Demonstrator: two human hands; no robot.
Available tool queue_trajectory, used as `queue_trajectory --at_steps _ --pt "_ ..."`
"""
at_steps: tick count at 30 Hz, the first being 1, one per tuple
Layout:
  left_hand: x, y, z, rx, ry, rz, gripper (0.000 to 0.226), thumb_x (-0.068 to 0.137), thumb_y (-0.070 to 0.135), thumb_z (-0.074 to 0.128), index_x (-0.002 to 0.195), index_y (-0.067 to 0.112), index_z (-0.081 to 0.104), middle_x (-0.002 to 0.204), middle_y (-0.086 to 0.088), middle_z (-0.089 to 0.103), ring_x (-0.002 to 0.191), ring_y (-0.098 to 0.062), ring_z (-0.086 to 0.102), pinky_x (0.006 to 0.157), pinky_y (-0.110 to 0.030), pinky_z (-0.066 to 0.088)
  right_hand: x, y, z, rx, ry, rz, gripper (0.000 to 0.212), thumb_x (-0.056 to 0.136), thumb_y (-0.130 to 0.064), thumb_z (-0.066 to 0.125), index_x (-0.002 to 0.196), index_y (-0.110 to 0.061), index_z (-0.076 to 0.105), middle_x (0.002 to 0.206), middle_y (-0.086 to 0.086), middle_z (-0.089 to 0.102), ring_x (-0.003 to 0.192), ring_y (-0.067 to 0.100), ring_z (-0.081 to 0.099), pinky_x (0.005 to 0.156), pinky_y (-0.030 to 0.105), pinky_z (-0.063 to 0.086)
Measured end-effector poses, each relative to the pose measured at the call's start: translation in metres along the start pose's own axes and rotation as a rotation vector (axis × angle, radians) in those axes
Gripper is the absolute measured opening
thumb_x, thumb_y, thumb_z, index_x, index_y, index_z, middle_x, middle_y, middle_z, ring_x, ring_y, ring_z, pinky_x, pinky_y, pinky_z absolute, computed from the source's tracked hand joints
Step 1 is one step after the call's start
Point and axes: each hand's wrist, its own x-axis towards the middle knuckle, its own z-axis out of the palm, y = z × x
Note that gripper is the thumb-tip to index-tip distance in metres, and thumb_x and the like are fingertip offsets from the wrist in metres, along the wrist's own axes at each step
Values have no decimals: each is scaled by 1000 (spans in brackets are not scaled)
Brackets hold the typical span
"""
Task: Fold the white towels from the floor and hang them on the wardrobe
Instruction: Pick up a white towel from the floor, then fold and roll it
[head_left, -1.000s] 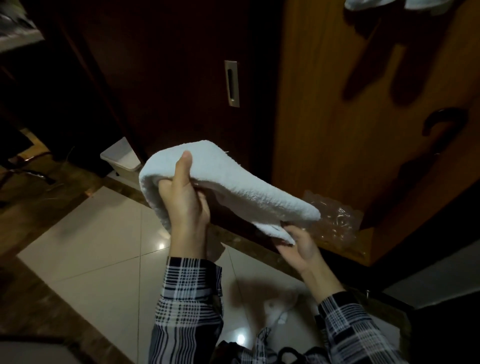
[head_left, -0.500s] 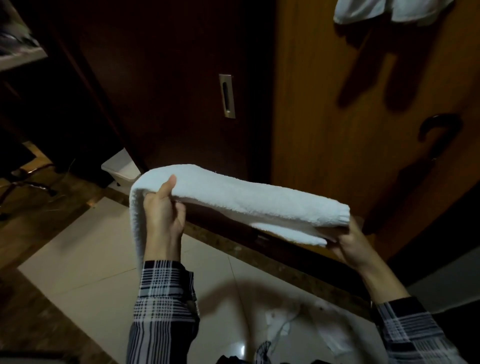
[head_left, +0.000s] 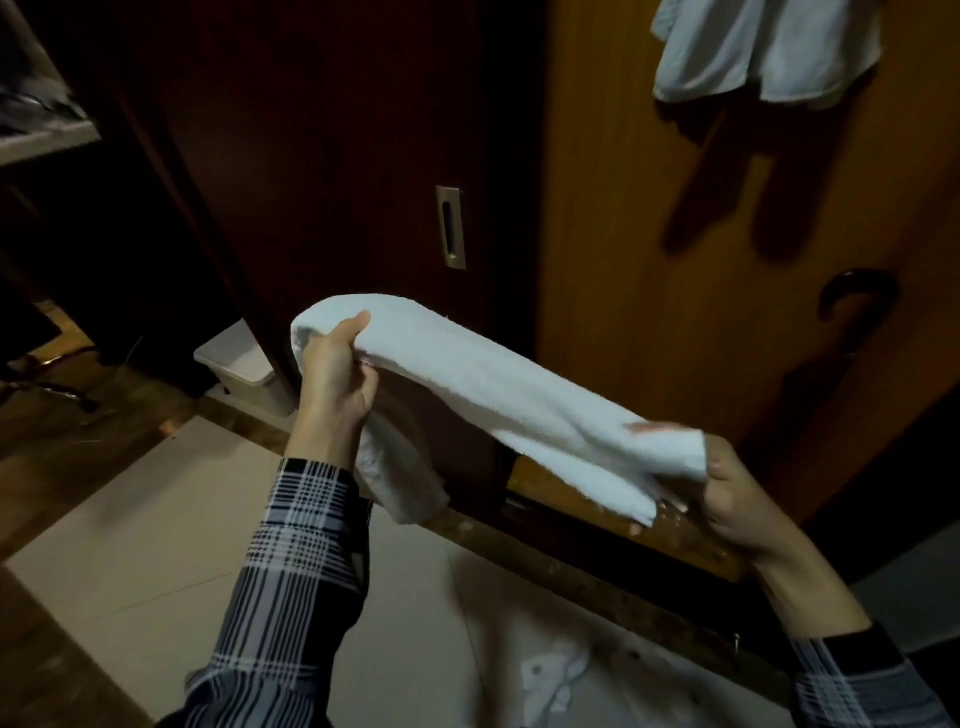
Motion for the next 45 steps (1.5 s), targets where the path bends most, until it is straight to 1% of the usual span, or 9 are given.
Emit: queue_trajectory --at_steps 4,10,13,19,24,28,31,37,45 --pt "6 2 12 24 -54 -19 8 94 3 52 99 -1 57 105 -15 65 85 -16 67 71 -21 58 0 -7 -10 -148 -5 -62 34 76 -13 57 87 -41 73 92 -17 69 85 5 66 76 17 51" --pt "5 -1 29 239 -129 69 30 79 18 75 104 7 61 89 -2 74 87 -16 71 76 -33 57 -3 13 -10 -163 61 94 37 68 -69 65 64 -32 70 72 -8 65 72 5 60 72 19 45" --pt "-1 -7 38 454 -167 155 59 66 25 85 116 9 56 104 -3 70 100 -20 67 87 -42 54 4 30 -12 -181 25 377 38 77 -40 75 50 -24 55 50 -8 48 50 0 45 60 23 34" --pt "-7 -29 62 648 -244 398 44 75 18 80 108 3 57 102 -9 68 97 -19 66 83 -33 55 27 29 -1 -423 126 620 27 92 -27 61 68 -14 60 64 -2 60 60 10 55 61 22 44" --pt "-9 -48 79 736 -223 481 43 74 28 81 70 16 40 61 2 45 54 -10 48 48 -21 39 51 0 74 87 -205 767 49 99 -50 16 109 -22 55 99 1 62 102 18 59 81 24 50" --pt "-12 -54 85 752 -238 449 47 71 32 82 71 12 40 59 -9 42 54 -17 42 46 -29 37 80 -33 80 120 301 431 29 100 -31 41 90 -13 61 78 5 62 62 13 61 49 21 45" --pt "-19 -54 84 676 -306 420 46 73 31 80 89 -5 57 82 -24 66 75 -27 67 67 -46 55 103 -47 32 -160 615 124 23 89 -21 64 111 -12 60 93 -3 63 82 6 58 71 21 48" --pt "-38 -71 90 526 -492 328 16 94 20 57 107 10 59 100 -5 70 93 -12 69 79 -28 56 132 -42 -1 -154 11 432 42 71 -38 77 105 -17 63 91 -3 73 78 6 69 67 18 52" --pt "-20 -77 62 776 -585 180 45 89 44 56 75 1 58 73 -13 60 71 -16 60 69 -27 45 141 -62 -24 -701 -40 483 33 67 -30 85 87 -8 71 73 -3 68 65 12 63 57 27 46"
